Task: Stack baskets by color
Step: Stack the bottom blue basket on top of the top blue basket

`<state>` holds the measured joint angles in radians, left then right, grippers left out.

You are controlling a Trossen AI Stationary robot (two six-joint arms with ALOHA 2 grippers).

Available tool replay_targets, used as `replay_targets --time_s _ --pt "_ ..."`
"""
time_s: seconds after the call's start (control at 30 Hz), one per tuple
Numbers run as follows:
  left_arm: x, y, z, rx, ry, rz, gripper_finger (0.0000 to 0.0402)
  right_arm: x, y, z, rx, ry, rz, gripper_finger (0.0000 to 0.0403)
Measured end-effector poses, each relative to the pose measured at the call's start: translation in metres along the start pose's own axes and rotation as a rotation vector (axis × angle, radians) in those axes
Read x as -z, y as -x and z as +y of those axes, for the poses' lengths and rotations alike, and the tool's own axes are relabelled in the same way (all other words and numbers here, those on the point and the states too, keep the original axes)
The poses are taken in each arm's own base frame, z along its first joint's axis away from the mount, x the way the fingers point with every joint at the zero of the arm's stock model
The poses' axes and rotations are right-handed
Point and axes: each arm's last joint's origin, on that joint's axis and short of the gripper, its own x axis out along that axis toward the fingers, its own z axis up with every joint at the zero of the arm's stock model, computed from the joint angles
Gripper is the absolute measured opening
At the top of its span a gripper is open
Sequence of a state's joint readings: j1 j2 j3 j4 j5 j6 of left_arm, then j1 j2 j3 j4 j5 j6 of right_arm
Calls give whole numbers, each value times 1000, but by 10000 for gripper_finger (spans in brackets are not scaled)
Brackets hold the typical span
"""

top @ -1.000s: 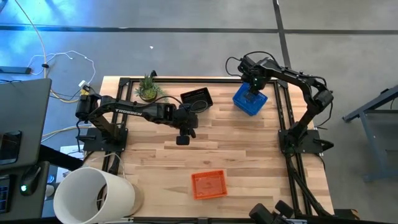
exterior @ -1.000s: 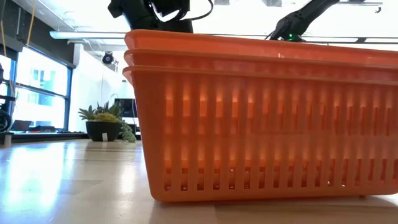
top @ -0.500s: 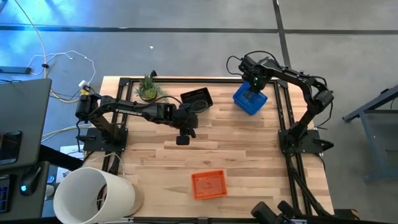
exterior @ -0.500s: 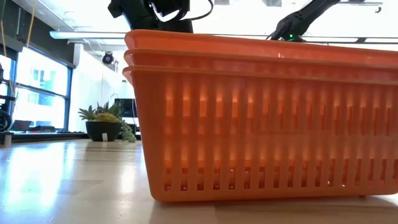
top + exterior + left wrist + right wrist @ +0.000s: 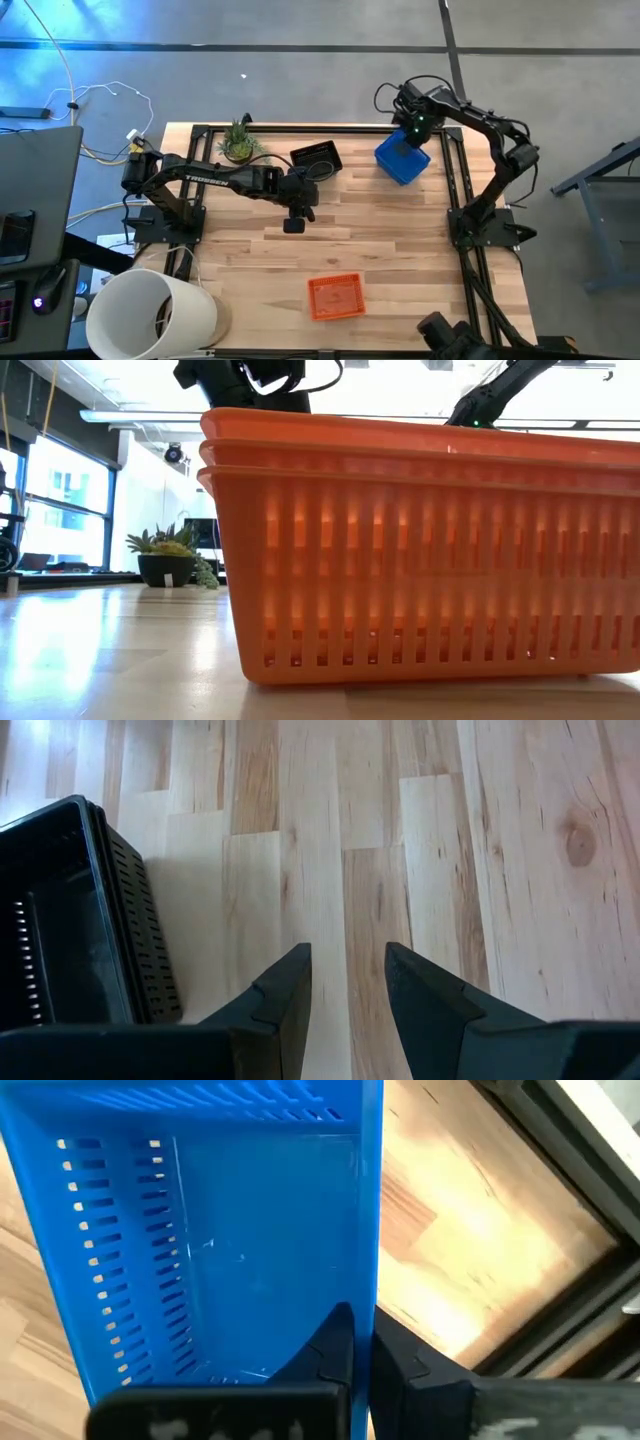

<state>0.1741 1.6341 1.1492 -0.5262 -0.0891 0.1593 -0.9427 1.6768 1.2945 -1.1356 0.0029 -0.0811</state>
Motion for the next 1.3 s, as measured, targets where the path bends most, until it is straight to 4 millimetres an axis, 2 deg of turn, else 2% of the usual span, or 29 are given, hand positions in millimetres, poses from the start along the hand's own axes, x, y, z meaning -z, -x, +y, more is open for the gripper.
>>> replay_targets --time_s 0.3,0.6,0.7,0.8,0.97,1.3 --pt "0 0 0 0 0 0 115 1 0 -4 5 -34 9 10" --pt "0 0 0 0 0 0 115 1 0 -4 4 -51 6 84" --pt "0 0 0 0 0 0 115 1 0 -4 5 -76 6 91" --pt "0 0 0 0 0 0 115 2 0 -4 7 -81 12 74" --pt "0 0 0 0 0 0 115 2 0 -4 16 -113 25 11" --pt "0 0 0 0 0 0 115 3 -1 -10 -4 -139 23 2"
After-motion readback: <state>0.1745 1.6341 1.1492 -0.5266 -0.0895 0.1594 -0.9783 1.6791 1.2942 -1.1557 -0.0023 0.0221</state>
